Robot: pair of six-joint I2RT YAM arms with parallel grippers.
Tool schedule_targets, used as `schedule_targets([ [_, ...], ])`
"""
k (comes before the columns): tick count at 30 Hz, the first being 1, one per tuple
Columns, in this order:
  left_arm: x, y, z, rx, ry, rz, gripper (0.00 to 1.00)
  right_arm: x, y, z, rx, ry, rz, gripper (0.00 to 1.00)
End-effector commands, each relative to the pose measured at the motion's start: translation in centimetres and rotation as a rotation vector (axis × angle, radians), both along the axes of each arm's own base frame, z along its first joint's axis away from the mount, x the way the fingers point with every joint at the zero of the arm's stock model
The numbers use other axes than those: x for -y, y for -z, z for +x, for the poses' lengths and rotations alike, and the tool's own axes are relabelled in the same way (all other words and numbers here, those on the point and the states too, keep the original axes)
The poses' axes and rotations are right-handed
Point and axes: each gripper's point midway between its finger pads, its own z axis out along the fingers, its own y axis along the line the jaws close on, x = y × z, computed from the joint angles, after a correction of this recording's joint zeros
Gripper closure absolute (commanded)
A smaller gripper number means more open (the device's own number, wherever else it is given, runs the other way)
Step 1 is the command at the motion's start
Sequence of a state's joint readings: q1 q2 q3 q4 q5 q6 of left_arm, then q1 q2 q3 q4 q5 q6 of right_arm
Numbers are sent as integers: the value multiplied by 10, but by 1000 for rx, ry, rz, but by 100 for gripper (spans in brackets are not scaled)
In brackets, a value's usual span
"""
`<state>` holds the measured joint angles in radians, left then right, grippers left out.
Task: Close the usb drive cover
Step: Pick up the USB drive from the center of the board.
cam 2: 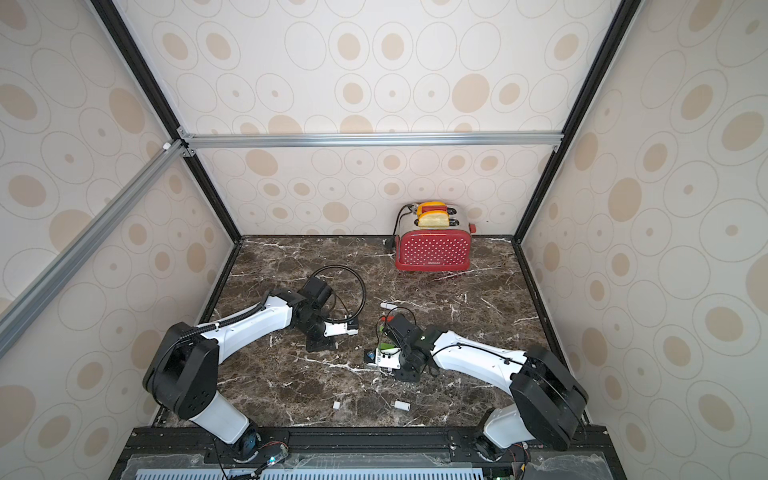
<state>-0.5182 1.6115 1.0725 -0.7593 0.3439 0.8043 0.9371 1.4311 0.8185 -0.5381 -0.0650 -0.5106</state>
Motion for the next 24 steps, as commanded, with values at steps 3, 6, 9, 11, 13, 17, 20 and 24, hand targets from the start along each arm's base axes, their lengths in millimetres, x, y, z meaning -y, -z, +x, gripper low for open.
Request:
schedule_targets([
  [3, 16, -33, 8, 59, 14, -89, 85, 6, 20, -2, -49, 28, -72, 98],
  [6, 17, -43, 9, 73, 16, -99, 85, 5, 27, -3, -78, 27, -97, 98],
  [9, 18, -50, 10, 87, 15, -108, 85, 3, 30, -2, -85, 24, -106, 98],
  [11, 20, -53, 10, 92, 16, -114, 85, 2, 29, -2, -84, 24, -105, 98],
  [13, 21, -55, 10, 96, 18, -120, 85, 2, 27, -2, -80, 26, -95, 98],
  [17, 25, -61, 10, 100, 25, -137, 85, -4, 9, -1, -71, 28, -21, 99],
  [20, 32, -68, 8, 113, 58, -147, 85, -10, -16, 2, -72, 54, 90, 100],
  [24, 41, -80, 6, 144, 96, -161, 85, -16, -55, 14, -122, 162, 306, 100],
])
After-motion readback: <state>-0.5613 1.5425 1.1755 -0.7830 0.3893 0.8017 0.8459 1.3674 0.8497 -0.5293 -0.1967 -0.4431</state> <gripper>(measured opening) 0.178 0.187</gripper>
